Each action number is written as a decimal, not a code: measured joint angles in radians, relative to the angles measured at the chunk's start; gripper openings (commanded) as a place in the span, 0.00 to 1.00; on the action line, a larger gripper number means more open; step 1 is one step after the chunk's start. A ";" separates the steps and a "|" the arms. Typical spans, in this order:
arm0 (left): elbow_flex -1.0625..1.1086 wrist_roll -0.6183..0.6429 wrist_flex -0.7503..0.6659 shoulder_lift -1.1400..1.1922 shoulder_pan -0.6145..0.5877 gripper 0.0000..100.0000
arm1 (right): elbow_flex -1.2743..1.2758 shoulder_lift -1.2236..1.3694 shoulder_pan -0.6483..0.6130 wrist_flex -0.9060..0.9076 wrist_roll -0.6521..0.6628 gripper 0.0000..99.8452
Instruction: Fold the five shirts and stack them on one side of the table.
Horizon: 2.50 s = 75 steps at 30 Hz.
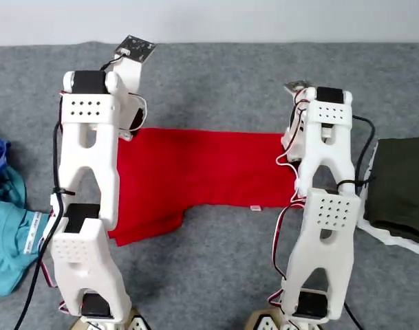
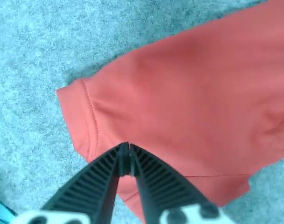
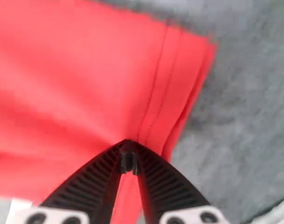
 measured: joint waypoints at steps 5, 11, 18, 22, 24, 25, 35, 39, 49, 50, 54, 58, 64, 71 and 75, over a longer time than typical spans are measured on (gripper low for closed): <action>0.000 0.000 0.000 0.000 0.000 0.01 | -0.011 0.000 -0.012 -0.051 0.000 0.09; 0.000 0.000 0.000 0.000 0.000 0.01 | -0.144 -0.021 -0.044 -0.023 0.000 0.14; 0.000 0.000 0.000 0.000 0.000 0.01 | -0.224 -0.023 -0.049 -0.040 0.000 0.14; 0.000 0.000 0.000 0.000 0.000 0.01 | -0.224 -0.012 -0.049 -0.097 0.000 0.05; 0.000 0.000 0.000 0.000 0.000 0.01 | -0.224 0.025 -0.049 -0.109 0.000 0.01; 0.000 0.000 0.000 0.000 0.000 0.01 | -0.224 0.048 -0.049 -0.109 0.000 0.01; 0.000 0.000 0.000 0.000 0.000 0.01 | -0.347 0.209 -0.054 -0.130 0.000 0.01; 0.000 0.000 0.000 0.000 0.000 0.01 | -0.402 0.273 -0.054 -0.195 0.000 0.01; 0.002 0.000 0.000 0.000 0.000 0.01 | -0.598 0.333 -0.054 -0.229 0.000 0.01; 0.002 0.000 0.000 0.000 0.000 0.01 | -0.626 0.333 -0.054 -0.210 0.000 0.01; 0.005 0.000 0.000 -0.012 0.000 0.01 | -0.740 0.333 -0.063 -0.097 0.000 0.01; 0.015 0.000 0.000 -0.115 -0.035 0.01 | -0.761 0.331 -0.097 0.058 0.000 0.01; 0.175 0.000 0.000 -0.353 -0.230 0.01 | -0.761 0.316 -0.115 0.107 0.003 0.01; 0.410 -0.002 0.002 -0.601 -0.647 0.01 | -0.535 0.101 -0.193 0.110 0.117 0.01; 0.491 -0.051 0.002 -0.658 -0.841 0.01 | -0.270 -0.083 -0.282 0.110 0.155 0.01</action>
